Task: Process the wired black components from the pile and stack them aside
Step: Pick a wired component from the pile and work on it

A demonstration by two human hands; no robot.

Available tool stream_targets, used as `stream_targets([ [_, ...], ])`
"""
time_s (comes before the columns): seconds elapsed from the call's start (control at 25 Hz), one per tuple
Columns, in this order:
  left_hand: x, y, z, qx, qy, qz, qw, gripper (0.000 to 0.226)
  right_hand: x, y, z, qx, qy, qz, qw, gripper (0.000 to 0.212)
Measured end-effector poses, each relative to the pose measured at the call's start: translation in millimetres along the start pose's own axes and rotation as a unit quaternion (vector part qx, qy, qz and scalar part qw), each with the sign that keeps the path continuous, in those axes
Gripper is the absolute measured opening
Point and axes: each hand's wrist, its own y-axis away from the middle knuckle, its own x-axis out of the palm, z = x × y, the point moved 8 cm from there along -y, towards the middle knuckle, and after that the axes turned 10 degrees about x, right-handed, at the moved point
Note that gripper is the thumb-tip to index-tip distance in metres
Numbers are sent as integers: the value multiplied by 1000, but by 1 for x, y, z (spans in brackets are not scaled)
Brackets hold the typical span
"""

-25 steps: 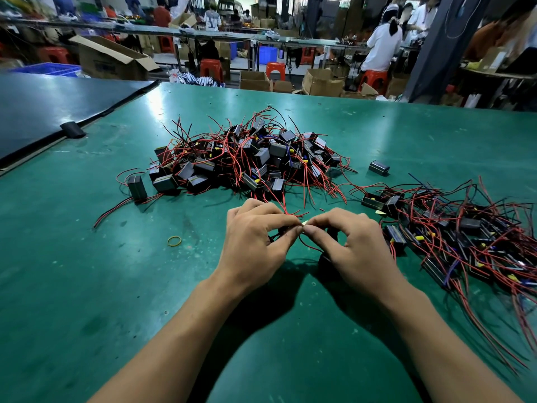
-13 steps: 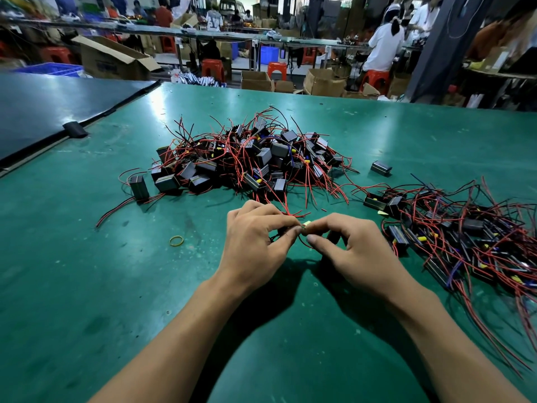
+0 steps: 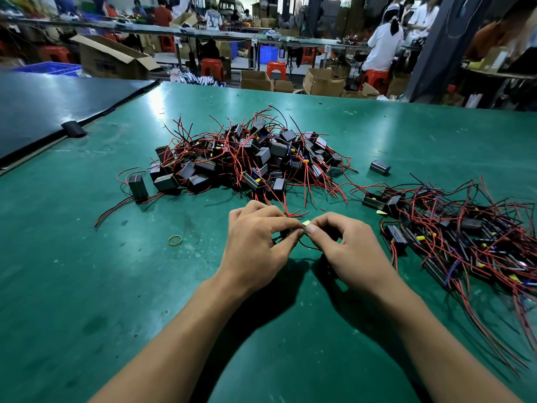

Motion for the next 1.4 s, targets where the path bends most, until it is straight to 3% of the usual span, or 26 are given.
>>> stream_targets([
  [0.2,2,-1,1,-5,26,21,999,10,4,-4,-12,74,-43,58,995,20],
  [0.32,-1,-5,8,-17,56,45,997,18,-4,-4,-9,59,-23,22,998,22],
  [0.52,-5,-5,26,-76,103,54,990,12,-11,-4,-5,24,34,-44,998,12],
  [0.68,-2,-2,30,-116,124,63,983,12,-3,0,-3,14,92,-21,995,19],
  [1.0,3,1,31,-135,121,91,979,9,-2,2,1,-16,79,-24,996,17],
  [1.28,-23,-4,48,-207,167,65,962,26,-5,-2,-8,3,61,-39,997,6],
  [1.4,-21,-3,46,-206,153,169,952,26,-5,-2,-10,16,39,-43,998,5],
])
